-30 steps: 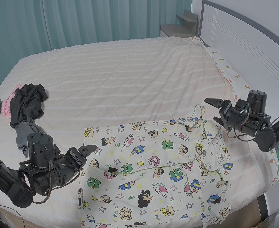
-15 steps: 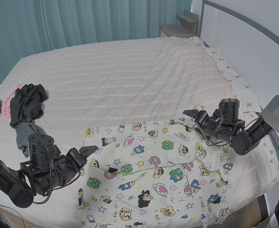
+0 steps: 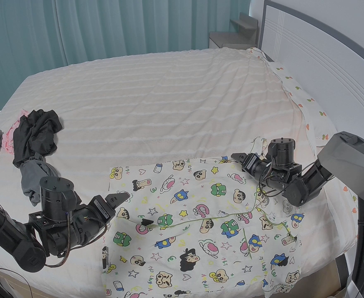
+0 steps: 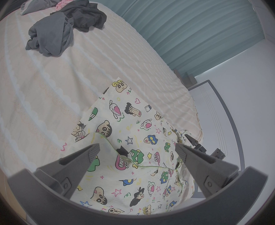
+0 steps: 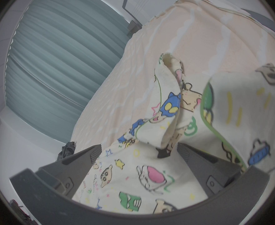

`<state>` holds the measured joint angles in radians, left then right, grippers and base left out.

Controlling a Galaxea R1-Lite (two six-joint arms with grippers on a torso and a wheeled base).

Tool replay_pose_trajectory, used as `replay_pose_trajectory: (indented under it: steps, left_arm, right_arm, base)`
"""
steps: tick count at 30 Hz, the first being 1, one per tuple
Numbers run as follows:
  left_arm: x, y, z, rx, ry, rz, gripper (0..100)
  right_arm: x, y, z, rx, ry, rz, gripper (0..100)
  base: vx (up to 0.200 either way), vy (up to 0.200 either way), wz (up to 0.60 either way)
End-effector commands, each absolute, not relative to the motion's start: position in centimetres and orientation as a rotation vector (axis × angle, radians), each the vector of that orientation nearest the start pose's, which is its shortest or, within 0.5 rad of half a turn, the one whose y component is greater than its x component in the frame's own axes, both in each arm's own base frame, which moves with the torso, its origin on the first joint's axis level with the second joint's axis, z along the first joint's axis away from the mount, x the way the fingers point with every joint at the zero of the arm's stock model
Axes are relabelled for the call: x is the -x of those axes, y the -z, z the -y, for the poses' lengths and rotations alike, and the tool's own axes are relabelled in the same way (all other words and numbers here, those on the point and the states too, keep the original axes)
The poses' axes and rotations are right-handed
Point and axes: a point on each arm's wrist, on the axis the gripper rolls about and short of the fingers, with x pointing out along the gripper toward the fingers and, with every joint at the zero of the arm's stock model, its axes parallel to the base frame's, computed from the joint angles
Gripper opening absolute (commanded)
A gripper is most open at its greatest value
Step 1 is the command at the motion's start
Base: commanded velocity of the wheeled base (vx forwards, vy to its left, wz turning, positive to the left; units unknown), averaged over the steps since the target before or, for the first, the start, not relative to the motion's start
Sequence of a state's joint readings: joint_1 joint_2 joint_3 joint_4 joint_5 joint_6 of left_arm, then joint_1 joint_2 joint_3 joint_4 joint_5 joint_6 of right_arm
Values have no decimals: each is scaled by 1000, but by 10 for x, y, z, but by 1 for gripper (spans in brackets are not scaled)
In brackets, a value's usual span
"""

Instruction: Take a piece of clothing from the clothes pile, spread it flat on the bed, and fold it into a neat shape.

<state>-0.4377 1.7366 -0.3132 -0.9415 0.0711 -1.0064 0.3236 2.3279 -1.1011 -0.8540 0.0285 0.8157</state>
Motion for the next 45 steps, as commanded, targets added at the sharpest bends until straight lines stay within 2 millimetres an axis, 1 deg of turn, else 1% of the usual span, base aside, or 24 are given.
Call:
replay_pose_trajectory:
  steps: [1,3,6,8,10,12,18,19,21,22,23,25,27,28,30,33,34,35,39,41,43,45]
  left_arm:
    - [-220,-84,101,852,84,-611,100]
    - [-220,-84,101,852,84,-611,100]
    - [-221,-81,100,850,72,-616,100]
    - [-222,-80,99,850,66,-617,100]
    - [-223,-78,100,848,61,-623,100]
    - [-224,-78,100,846,60,-625,100]
    - [-224,-77,100,849,61,-619,100]
    - [-224,-77,100,851,64,-614,100]
    - [-224,-77,100,851,64,-614,100]
    - [-224,-77,100,852,66,-611,100]
    - [-224,-77,99,852,64,-612,100]
    - [-224,-76,100,851,64,-614,100]
    - [-225,-75,100,850,64,-615,100]
    - [-225,-75,101,850,65,-616,100]
    - [-225,-75,101,850,68,-614,100]
    - [-225,-75,101,849,68,-612,100]
    - [-225,-75,101,849,68,-612,100]
    - [-225,-75,101,849,68,-612,100]
    - [-225,-75,101,850,70,-609,100]
    - [-225,-75,101,850,70,-609,100]
    - [-226,-75,100,852,64,-609,100]
    - [-226,-75,100,853,65,-610,100]
  right_arm:
    - [-430,-20,-142,-698,-155,-444,100]
    - [-439,-18,-144,-688,-169,-389,100]
    - [-452,-23,-142,-649,-199,-285,100]
    - [-455,-33,-140,-637,-213,-244,100]
    - [-457,-51,-141,-645,-241,-201,100]
    - [-462,-61,-142,-647,-257,-172,100]
    - [-484,-96,-141,-658,-285,-93,100]
    - [-485,-102,-142,-660,-289,-81,100]
    - [-485,-102,-142,-660,-289,-81,100]
    - [-479,-118,-138,-658,-281,-97,100]
    - [-475,-122,-134,-655,-267,-117,100]
    - [-465,-132,-119,-645,-240,-161,100]
    - [-456,-136,-107,-639,-258,-196,100]
    - [-453,-136,-101,-637,-268,-219,100]
    - [-445,-132,-95,-638,-272,-274,100]
    - [-437,-126,-94,-643,-260,-334,100]
    - [-437,-126,-94,-643,-260,-334,100]
    - [-436,-121,-95,-643,-256,-351,100]
    - [-441,-108,-95,-643,-246,-373,100]
    - [-441,-108,-95,-643,-246,-373,100]
    - [-448,-94,-96,-641,-236,-386,100]
    - [-452,-87,-97,-641,-232,-390,100]
  base:
    - [0,0,0]
    - [0,0,0]
    - [0,0,0]
    - [0,0,0]
    - [0,0,0]
    - [0,0,0]
    - [0,0,0]
    - [0,0,0]
    - [0,0,0]
    - [0,0,0]
    - [0,0,0]
    - [0,0,0]
    - [0,0,0]
    - [0,0,0]
    - [0,0,0]
    - [0,0,0]
    - [0,0,0]
    - [0,0,0]
    - [0,0,0]
    - [0,0,0]
    - [0,0,0]
    - [0,0,0]
